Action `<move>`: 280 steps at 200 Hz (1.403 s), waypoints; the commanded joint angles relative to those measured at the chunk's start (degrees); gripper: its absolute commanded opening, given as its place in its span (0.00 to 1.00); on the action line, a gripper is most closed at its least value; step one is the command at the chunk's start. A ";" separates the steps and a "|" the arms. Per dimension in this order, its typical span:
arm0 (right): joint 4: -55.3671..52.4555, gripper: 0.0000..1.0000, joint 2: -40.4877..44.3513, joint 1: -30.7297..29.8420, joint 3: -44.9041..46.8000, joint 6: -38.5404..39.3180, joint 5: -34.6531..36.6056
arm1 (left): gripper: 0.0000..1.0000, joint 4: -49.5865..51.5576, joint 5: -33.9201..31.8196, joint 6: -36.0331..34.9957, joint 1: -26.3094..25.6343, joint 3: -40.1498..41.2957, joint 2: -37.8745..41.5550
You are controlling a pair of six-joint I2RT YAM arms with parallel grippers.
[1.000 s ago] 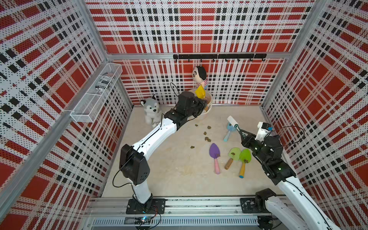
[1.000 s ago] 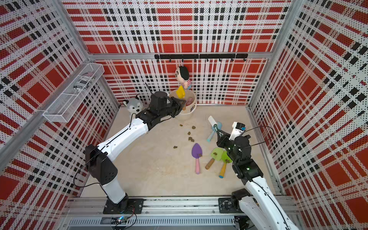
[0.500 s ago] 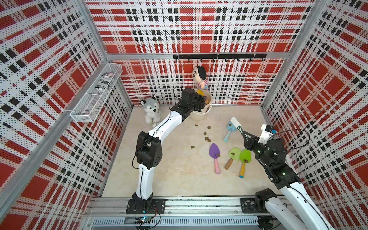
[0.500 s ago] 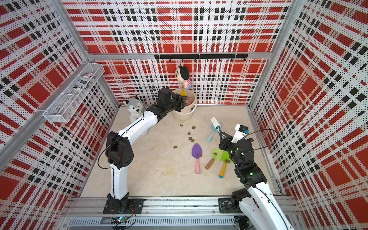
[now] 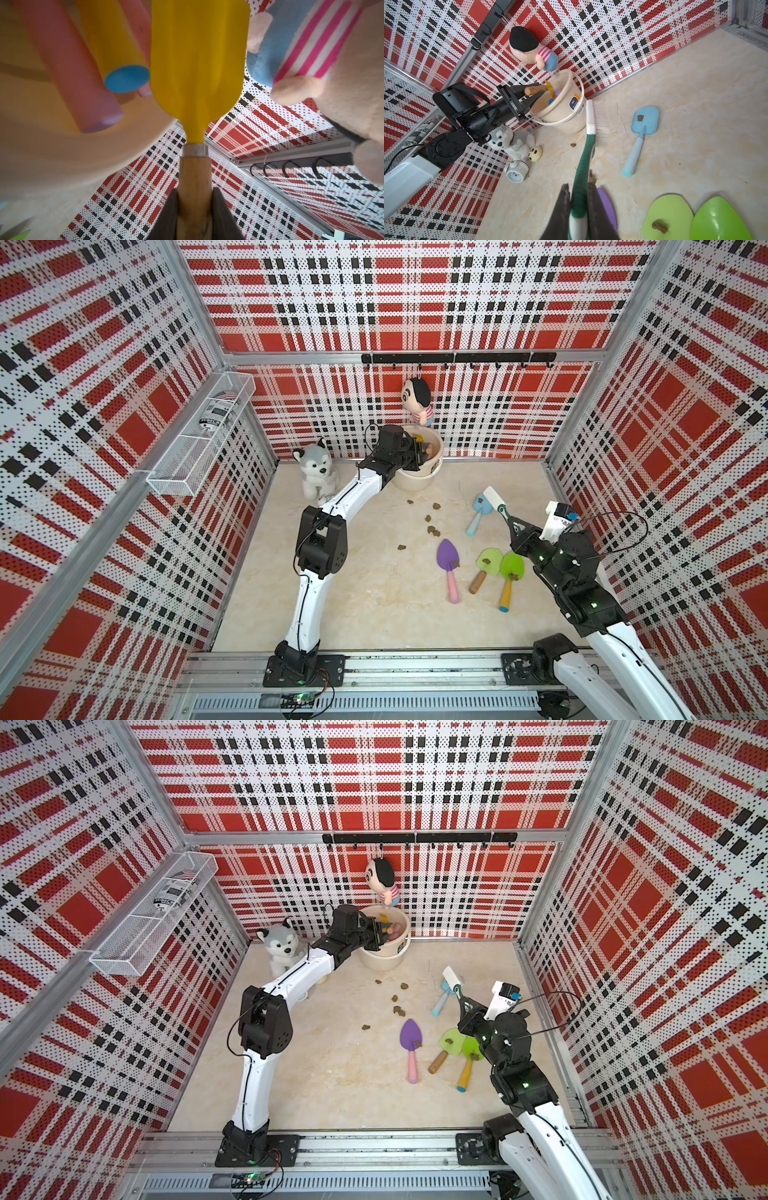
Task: Brush the soil off the hand trowel and place it into the bucket
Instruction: Place the hand trowel in the bucket.
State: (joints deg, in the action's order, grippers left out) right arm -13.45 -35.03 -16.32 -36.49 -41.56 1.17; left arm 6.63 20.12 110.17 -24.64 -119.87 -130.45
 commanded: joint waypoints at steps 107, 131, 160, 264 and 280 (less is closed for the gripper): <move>-1.01 0.00 2.67 0.43 -2.10 0.24 0.83 | 0.53 -7.26 2.56 -3.33 3.29 -5.39 -3.69; -1.22 0.00 2.99 0.43 -2.18 0.24 1.10 | 0.55 -5.24 1.47 -6.63 3.23 -5.38 -1.92; -1.60 0.00 2.05 0.49 -2.93 -0.06 0.81 | 0.55 1.31 -2.70 -15.31 2.87 -5.13 2.81; -2.14 0.00 -1.74 0.87 -4.03 -1.17 0.06 | 0.51 10.22 -30.32 -55.70 -14.97 22.82 29.58; -2.11 0.00 -0.74 0.85 -3.69 -1.32 0.11 | 0.52 6.82 -32.83 -64.56 -18.98 25.86 29.68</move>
State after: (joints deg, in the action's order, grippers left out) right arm -16.67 -37.47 -15.94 -39.38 -42.74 1.17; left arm 14.85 -5.43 62.76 -39.35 -98.65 -99.83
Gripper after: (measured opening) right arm 0.148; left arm 0.519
